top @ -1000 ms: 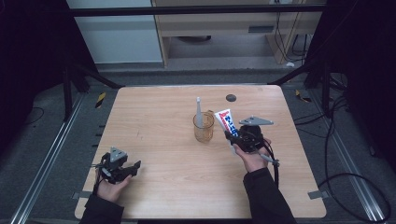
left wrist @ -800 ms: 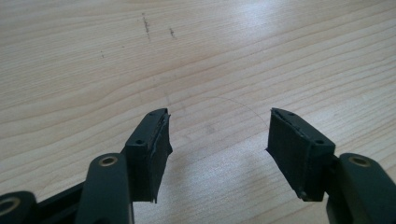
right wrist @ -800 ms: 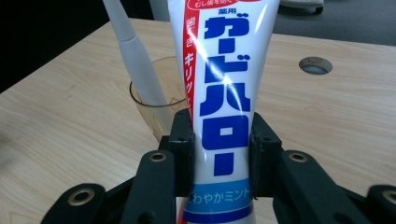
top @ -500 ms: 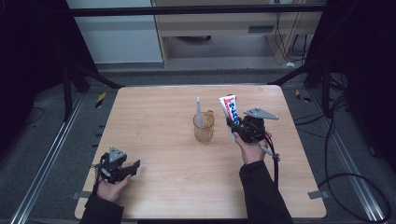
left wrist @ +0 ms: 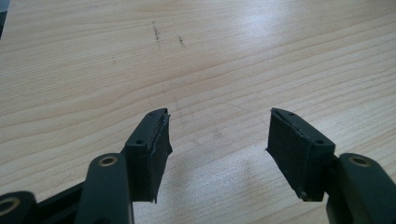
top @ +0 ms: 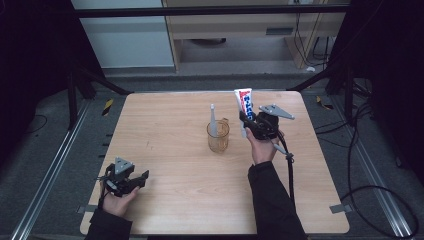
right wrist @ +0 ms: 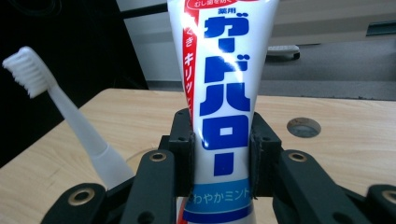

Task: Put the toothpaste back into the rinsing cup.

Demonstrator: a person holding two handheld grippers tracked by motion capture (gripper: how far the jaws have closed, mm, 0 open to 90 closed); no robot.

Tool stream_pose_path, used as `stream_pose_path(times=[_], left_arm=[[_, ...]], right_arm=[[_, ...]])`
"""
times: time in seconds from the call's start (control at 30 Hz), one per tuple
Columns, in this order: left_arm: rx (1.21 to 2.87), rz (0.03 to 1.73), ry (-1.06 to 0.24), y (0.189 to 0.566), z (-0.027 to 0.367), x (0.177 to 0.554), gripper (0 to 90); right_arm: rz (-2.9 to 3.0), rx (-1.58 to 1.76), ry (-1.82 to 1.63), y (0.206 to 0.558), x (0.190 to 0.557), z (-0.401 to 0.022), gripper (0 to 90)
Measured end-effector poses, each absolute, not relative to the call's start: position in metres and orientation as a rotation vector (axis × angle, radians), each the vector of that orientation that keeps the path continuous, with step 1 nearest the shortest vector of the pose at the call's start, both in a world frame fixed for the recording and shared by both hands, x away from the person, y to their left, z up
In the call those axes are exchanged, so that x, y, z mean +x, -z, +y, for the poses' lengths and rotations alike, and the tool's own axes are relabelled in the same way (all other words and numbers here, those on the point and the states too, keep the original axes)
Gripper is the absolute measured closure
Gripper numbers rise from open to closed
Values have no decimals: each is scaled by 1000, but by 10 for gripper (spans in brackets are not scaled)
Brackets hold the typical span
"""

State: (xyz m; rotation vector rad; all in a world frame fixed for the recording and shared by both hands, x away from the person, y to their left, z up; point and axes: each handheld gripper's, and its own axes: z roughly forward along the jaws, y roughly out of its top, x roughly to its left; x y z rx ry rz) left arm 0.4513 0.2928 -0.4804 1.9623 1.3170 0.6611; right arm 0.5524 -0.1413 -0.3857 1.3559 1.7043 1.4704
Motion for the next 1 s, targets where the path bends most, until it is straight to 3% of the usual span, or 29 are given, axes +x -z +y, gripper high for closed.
stream_pose_path(times=[1.0], left_arm=[[1957, 1316, -665, 480, 294, 452, 385]], right_arm=[[1599, 1328, -1585, 390, 587, -104, 684]])
